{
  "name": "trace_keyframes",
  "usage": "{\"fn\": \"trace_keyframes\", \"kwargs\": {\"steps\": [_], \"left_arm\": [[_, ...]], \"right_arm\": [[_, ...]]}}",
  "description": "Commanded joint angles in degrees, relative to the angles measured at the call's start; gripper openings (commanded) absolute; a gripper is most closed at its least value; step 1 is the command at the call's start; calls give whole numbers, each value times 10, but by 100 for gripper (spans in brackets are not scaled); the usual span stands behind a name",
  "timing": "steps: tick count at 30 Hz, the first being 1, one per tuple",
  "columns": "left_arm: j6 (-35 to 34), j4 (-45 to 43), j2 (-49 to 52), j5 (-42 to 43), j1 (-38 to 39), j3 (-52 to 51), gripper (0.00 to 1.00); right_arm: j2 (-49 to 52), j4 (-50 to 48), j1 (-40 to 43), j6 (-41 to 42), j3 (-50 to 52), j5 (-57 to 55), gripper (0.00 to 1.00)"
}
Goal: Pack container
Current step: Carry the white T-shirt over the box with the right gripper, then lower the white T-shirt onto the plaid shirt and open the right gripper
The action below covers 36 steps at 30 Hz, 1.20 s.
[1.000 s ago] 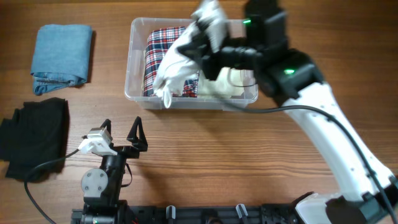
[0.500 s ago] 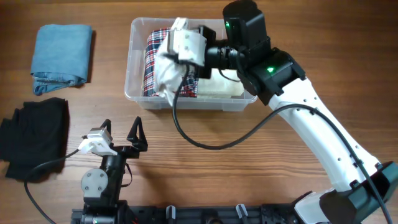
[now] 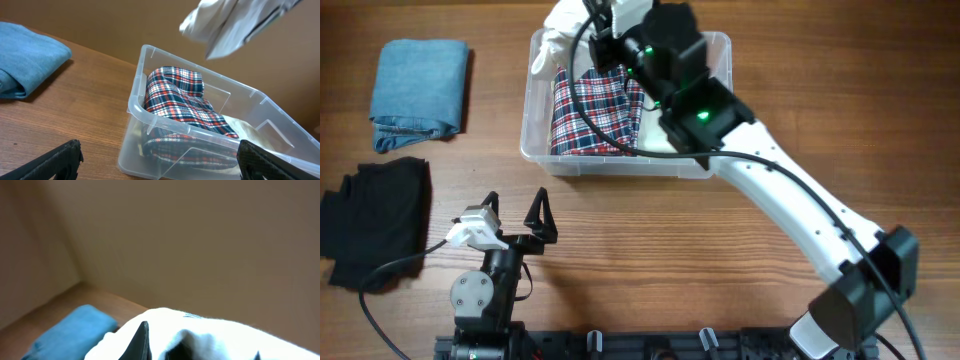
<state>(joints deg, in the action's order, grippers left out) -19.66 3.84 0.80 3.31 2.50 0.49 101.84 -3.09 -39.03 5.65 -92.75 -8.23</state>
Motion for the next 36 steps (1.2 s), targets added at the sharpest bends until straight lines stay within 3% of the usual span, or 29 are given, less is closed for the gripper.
{"fn": "trace_keyframes", "kwargs": {"steps": [1,29,36], "left_arm": [[-1,3,-4,-2,-4,-2,100],[-1,3,-4,-2,-4,-2,100],[-1,3,-4,-2,-4,-2,100]], "right_arm": [[37,-22,-22,66,-14,-161,5],[148,-164,-28,190,-14,-166,4],[156,-213,-28,187,-14,-168,4]]}}
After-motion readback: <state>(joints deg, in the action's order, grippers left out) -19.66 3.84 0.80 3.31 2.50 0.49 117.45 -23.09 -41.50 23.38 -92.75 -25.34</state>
